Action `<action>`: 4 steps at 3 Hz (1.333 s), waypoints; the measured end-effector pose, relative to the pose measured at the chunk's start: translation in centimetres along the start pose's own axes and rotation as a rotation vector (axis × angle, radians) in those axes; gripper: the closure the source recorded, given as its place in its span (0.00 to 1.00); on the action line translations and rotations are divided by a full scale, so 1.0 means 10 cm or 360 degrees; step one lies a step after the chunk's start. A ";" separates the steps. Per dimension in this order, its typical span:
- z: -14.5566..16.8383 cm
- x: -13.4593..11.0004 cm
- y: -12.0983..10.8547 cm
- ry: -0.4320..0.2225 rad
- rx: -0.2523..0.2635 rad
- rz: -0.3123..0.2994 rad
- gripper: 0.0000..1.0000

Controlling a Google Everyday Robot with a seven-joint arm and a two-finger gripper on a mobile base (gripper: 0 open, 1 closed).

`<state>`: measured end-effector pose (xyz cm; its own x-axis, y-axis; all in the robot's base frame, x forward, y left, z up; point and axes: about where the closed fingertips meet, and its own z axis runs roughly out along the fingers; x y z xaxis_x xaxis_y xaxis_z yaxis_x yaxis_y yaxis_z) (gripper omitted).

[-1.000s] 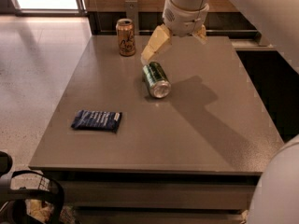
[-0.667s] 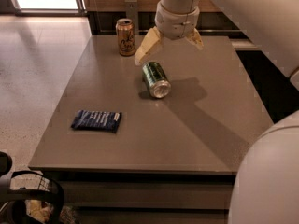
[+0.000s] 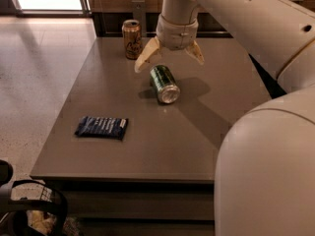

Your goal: Place green can upright

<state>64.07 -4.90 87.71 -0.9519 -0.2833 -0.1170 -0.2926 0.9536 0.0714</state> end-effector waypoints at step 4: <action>0.32 0.13 0.17 0.0105 -0.0082 -0.0081 0.49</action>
Offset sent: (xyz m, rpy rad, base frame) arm -0.0070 0.0092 -0.0421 0.0417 0.1462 0.0246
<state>62.69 -3.35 84.50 -0.9391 -0.3390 -0.0563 -0.3434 0.9317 0.1181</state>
